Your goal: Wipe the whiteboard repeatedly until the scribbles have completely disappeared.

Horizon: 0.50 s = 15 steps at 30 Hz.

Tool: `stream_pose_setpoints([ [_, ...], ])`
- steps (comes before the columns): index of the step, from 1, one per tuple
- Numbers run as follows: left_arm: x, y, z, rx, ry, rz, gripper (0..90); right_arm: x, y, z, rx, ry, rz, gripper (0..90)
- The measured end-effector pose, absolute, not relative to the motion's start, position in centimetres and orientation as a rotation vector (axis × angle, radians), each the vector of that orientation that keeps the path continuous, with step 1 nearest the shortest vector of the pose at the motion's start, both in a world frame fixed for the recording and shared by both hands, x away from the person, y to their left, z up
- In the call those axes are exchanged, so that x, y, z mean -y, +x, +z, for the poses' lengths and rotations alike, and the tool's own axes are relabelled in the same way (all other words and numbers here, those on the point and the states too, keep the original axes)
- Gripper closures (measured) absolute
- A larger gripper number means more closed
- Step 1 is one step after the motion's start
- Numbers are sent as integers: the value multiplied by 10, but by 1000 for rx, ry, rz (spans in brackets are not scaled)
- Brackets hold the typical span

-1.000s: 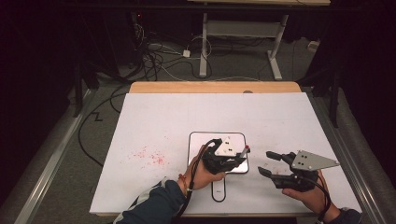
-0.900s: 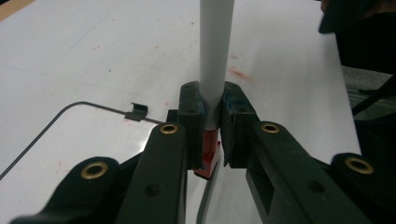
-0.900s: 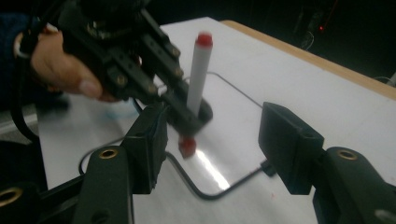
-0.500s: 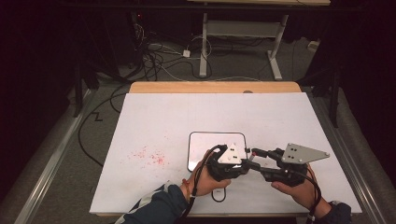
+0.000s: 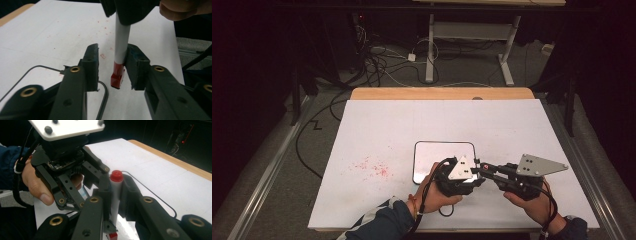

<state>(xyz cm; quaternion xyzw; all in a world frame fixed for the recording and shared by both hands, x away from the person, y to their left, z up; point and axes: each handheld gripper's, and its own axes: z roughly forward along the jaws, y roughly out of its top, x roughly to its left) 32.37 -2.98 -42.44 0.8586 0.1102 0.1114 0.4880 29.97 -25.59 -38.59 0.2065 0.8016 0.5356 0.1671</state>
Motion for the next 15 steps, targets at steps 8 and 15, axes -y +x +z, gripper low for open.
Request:
stream_pose_setpoints([
  [8, -14, 314, -424, -282, 2111, 490, 307, 264, 305, -386, -2292, 643, 1496, 811],
  [15, -60, 316, -432, -384, 2130, 593, 210, 273, 308, -385, -2294, 700, 1460, 811],
])
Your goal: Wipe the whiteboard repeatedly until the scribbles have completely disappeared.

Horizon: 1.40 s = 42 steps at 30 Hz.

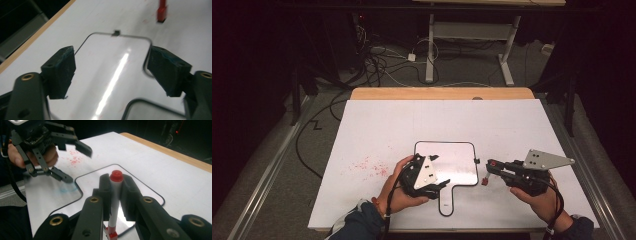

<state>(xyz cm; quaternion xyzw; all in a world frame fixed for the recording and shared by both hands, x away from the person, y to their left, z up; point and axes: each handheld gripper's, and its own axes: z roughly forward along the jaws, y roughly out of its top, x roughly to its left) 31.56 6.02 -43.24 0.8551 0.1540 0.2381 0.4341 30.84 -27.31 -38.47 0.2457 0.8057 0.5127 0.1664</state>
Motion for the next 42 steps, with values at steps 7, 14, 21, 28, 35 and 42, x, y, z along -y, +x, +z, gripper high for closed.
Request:
stream_pose_setpoints([
  [7, -98, 315, -444, -477, 2128, 641, 210, 280, 314, -385, -2307, 761, 1433, 811],
  [14, -137, 306, -458, -625, 2110, 685, 217, 280, 330, -391, -2358, 866, 1399, 811],
  [21, -177, 289, -465, -779, 2070, 660, 215, 276, 355, -402, -2399, 1010, 1393, 810],
  [28, -192, 290, -468, -852, 2027, 685, 215, 266, 374, -410, -2433, 1074, 1374, 810],
  [35, -183, 296, -473, -798, 2099, 704, 215, 260, 390, -418, -2419, 1128, 1397, 799],
  [42, -173, 300, -481, -797, 2175, 668, 215, 258, 413, -438, -2373, 1246, 1428, 760],
])
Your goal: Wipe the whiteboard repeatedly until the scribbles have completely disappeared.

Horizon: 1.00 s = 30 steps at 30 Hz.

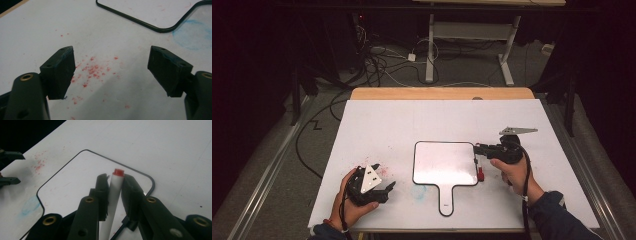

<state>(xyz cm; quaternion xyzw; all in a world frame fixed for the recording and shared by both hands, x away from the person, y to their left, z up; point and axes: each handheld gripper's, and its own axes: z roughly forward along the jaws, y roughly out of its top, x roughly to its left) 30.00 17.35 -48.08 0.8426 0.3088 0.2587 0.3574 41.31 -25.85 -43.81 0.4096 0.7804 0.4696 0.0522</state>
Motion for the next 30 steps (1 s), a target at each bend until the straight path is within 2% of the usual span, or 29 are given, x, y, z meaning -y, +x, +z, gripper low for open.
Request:
stream_pose_setpoints([
  [13, -168, 302, -485, -786, 2236, 662, 215, 256, 427, -465, -2328, 1338, 1298, 684],
  [30, -167, 300, -484, -764, 2241, 667, 215, 251, 426, -471, -2340, 1269, 1125, 630],
])
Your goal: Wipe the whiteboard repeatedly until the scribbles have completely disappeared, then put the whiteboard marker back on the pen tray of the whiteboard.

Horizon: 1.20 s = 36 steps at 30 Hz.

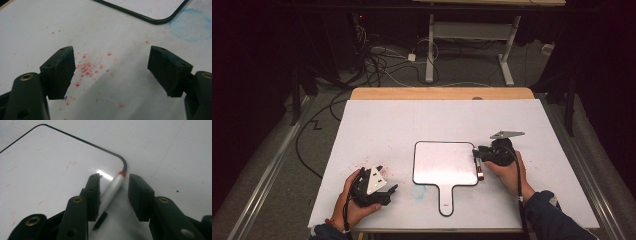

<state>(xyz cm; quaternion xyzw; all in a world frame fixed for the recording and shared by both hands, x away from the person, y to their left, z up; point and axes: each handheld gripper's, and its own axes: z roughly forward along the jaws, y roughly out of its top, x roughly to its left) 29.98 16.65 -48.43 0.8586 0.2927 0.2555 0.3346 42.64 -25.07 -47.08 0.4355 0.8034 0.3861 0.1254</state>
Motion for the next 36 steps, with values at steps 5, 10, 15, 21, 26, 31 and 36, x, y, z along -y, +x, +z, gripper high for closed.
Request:
stream_pose_setpoints([
  [5, -166, 299, -484, -757, 2240, 670, 215, 251, 424, -466, -2334, 1231, 1146, 584],
  [10, -166, 299, -484, -756, 2237, 668, 214, 250, 418, -458, -2319, 1161, 1164, 542],
  [15, -167, 299, -483, -756, 2235, 669, 214, 249, 412, -449, -2303, 1074, 1183, 511],
  [21, -168, 298, -483, -764, 2233, 672, 214, 251, 401, -432, -2271, 916, 1193, 462],
  [26, -169, 299, -484, -774, 2227, 670, 214, 257, 385, -418, -2254, 796, 1197, 386],
  [31, -168, 300, -483, -766, 2219, 671, 213, 273, 365, -411, -2203, 733, 1188, 344],
  [36, -166, 302, -482, -764, 2216, 670, 211, 294, 344, -413, -2151, 729, 1188, 293],
])
